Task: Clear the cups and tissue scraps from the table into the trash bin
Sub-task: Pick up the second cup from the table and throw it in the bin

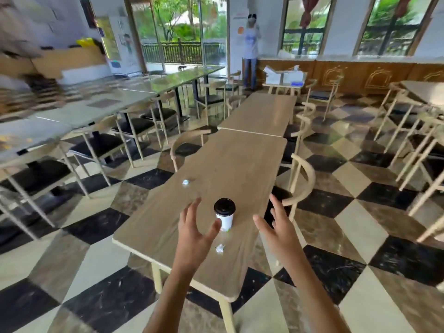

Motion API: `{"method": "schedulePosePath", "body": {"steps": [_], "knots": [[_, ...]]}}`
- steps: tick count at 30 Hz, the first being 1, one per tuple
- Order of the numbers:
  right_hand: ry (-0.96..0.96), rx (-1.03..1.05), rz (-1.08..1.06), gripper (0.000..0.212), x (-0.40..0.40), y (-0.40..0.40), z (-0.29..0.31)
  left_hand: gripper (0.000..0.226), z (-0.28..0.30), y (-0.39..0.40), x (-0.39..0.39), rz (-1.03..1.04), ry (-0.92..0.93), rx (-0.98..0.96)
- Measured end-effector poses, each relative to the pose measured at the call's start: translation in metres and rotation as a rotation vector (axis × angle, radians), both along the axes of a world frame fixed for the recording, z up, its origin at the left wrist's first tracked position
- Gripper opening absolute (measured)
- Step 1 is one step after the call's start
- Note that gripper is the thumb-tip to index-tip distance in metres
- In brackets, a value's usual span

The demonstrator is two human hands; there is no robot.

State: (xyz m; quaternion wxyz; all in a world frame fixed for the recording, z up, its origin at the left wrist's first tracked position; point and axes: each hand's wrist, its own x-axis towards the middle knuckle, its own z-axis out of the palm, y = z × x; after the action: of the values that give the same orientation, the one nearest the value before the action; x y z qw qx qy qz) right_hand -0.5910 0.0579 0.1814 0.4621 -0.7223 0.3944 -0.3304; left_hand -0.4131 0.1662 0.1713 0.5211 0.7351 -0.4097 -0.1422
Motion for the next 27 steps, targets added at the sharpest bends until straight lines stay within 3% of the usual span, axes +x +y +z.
{"method": "schedulePosePath", "body": {"steps": [8, 18, 23, 27], "knots": [[0.136, 0.137, 0.088, 0.072, 0.061, -0.116, -0.061, 0.074, -0.055, -0.118, 0.043, 0.098, 0.015, 0.159], [0.203, 0.327, 0.034, 0.066, 0.097, -0.152, -0.125, 0.086, -0.126, -0.189, 0.069, 0.037, 0.019, 0.424], [0.216, 0.461, 0.016, 0.080, 0.118, -0.158, -0.153, 0.091, -0.153, -0.218, 0.083, -0.016, -0.018, 0.511], [0.262, 0.492, 0.023, 0.066, 0.131, -0.161, -0.175, 0.086, -0.168, -0.223, 0.087, -0.070, -0.088, 0.532]]}}
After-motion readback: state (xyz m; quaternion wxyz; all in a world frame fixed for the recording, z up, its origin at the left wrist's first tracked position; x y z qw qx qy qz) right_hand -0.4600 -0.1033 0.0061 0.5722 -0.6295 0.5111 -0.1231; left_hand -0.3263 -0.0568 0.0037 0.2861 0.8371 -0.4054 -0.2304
